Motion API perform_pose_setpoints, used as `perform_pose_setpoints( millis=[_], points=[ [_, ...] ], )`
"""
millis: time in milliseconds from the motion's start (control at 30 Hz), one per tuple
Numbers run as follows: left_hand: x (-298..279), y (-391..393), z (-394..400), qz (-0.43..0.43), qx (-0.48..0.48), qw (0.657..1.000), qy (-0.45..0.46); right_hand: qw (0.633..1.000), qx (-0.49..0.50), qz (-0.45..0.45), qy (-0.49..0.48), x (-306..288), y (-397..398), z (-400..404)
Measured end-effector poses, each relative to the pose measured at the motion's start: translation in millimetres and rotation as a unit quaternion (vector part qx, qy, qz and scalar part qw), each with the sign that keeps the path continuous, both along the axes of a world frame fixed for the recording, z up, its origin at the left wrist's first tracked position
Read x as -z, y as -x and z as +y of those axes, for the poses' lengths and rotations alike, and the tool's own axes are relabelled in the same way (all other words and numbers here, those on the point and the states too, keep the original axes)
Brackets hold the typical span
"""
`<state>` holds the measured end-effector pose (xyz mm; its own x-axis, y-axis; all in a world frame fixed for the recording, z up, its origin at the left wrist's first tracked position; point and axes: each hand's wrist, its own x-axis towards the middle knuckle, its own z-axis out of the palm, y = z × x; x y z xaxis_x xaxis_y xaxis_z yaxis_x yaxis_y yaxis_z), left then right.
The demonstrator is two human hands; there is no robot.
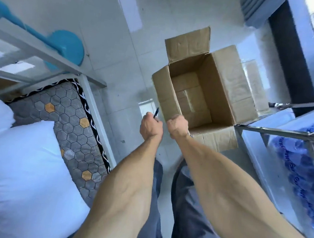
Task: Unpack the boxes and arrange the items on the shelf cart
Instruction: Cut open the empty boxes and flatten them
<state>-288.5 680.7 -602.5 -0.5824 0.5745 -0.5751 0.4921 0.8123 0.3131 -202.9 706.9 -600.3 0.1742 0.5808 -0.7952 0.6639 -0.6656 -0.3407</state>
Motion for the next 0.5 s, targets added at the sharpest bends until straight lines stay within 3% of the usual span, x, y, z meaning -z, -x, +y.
perform_pose_setpoints(
  millis=[233,500],
  points=[
    [-115,-85,67,-0.030,0.045,0.991,-0.120,0.981,0.169,-0.011,-0.097,-114,-79,44],
    [-274,-152,100,-0.054,0.121,0.962,-0.237,0.952,0.187,0.035,-0.240,-259,-155,70]
  ],
)
